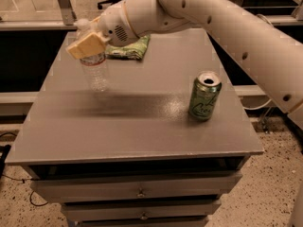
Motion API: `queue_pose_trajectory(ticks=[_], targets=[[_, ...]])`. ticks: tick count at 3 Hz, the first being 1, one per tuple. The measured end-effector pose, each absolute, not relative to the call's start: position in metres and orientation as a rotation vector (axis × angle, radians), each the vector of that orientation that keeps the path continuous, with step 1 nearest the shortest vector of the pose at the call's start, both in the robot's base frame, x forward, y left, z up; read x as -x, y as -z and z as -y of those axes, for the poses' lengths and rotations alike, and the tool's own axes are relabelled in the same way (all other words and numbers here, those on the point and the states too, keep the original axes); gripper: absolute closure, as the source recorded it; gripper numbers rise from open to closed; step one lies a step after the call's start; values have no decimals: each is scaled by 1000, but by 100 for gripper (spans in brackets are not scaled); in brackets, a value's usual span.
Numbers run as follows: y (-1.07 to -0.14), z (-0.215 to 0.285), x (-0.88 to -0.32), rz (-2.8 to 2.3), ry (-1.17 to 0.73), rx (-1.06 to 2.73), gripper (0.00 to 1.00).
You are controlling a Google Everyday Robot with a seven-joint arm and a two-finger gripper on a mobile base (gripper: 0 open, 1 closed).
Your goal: Knock water bottle over
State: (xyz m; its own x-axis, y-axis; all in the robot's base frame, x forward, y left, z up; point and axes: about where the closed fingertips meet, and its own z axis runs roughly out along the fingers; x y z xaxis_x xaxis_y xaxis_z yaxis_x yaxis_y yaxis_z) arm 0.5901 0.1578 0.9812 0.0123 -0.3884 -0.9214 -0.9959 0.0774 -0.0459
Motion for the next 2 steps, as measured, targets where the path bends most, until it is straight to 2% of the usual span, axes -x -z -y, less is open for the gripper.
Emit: queue_pose_trajectory(ticks=[2], targets=[[-980, -112, -591, -1624, -678, 1703, 100]])
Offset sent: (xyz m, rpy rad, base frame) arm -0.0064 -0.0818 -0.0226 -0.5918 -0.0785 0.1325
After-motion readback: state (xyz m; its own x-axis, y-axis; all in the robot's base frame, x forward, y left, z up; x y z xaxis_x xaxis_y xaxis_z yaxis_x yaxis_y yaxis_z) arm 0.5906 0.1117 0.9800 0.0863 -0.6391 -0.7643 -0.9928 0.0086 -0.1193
